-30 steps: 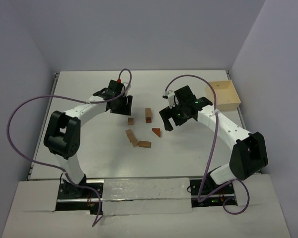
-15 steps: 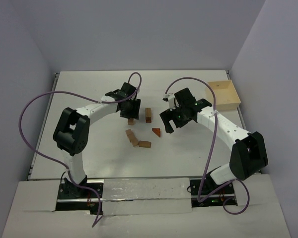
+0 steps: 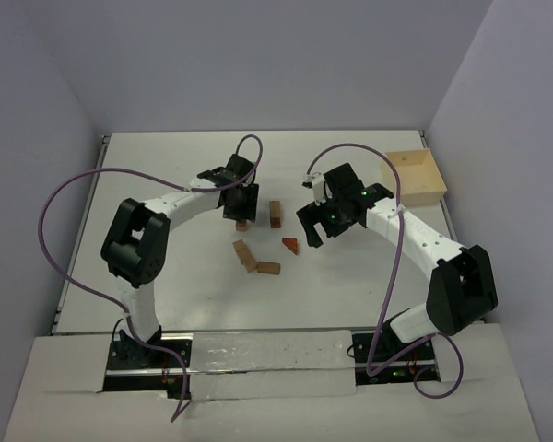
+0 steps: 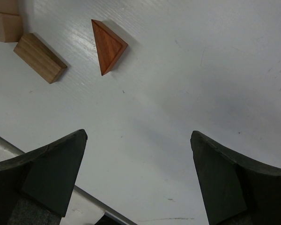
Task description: Build the wood block tower
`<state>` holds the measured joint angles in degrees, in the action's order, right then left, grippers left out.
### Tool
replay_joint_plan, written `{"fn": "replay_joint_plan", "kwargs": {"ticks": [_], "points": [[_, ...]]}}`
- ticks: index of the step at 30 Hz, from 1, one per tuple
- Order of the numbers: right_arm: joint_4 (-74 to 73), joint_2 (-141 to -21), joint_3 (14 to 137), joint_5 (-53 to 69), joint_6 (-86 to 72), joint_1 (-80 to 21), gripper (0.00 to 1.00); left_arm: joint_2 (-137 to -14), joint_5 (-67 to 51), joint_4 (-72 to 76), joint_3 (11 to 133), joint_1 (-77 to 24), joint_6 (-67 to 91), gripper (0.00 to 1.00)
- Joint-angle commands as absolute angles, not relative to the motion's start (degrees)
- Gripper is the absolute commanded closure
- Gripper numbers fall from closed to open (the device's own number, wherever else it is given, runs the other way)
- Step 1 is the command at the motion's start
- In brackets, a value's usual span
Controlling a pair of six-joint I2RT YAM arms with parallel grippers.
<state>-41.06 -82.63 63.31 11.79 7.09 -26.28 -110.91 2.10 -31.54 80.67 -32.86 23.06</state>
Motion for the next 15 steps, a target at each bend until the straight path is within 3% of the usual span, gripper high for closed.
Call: {"fn": "replay_joint_plan", "kwargs": {"ticks": [1, 15], "points": [[-39.4, -80.8, 63.1, 11.5, 6.7, -26.4, 0.0, -107.9, 4.5, -32.1, 79.8, -32.9, 23.9, 0.44], [-39.4, -81.0, 63.0, 11.7, 6.6, -26.5, 0.0, -106.2, 6.6, -31.0, 77.7, -32.8, 23.7, 0.42]]}}
